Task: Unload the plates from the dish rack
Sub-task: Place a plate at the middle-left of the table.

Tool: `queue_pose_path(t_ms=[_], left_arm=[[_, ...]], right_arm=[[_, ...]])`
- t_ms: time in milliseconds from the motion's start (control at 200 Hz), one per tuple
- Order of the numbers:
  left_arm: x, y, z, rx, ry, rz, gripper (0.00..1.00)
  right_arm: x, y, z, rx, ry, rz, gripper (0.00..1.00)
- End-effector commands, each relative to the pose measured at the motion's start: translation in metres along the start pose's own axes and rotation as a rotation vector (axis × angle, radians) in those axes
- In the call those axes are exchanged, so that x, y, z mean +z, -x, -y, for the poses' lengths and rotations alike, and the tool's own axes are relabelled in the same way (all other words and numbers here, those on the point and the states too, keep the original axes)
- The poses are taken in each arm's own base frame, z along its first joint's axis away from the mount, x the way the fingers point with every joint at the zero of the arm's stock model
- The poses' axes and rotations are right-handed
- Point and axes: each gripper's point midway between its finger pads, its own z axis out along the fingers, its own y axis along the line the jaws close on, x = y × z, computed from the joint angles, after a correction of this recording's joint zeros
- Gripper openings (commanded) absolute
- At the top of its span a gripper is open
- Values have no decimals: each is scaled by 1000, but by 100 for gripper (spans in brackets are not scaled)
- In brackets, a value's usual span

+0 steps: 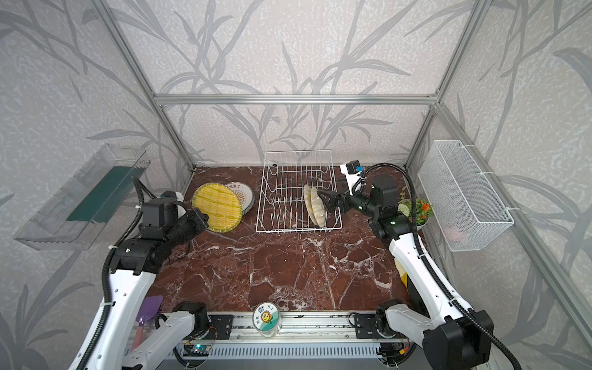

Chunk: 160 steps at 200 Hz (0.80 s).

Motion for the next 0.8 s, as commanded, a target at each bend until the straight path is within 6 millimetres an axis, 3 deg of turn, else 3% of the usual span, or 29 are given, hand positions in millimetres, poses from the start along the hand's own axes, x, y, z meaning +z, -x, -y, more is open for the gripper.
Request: queue_pose_path(t_ms=[0,325,540,795], left_arm=[[8,-19,-22,-116,54,-51,0],[45,-72,-45,-285,11,-161,0],[45,-81,-66,-294,70,-131,0],[69,-93,-75,-319,57,-173,0]], right_arm=[[-3,5,-8,-1,18,17,99],[0,15,-9,-19,29,9,99],[1,9,-14,10,42,-2,99],[2,7,-15,4,47,-12,99]])
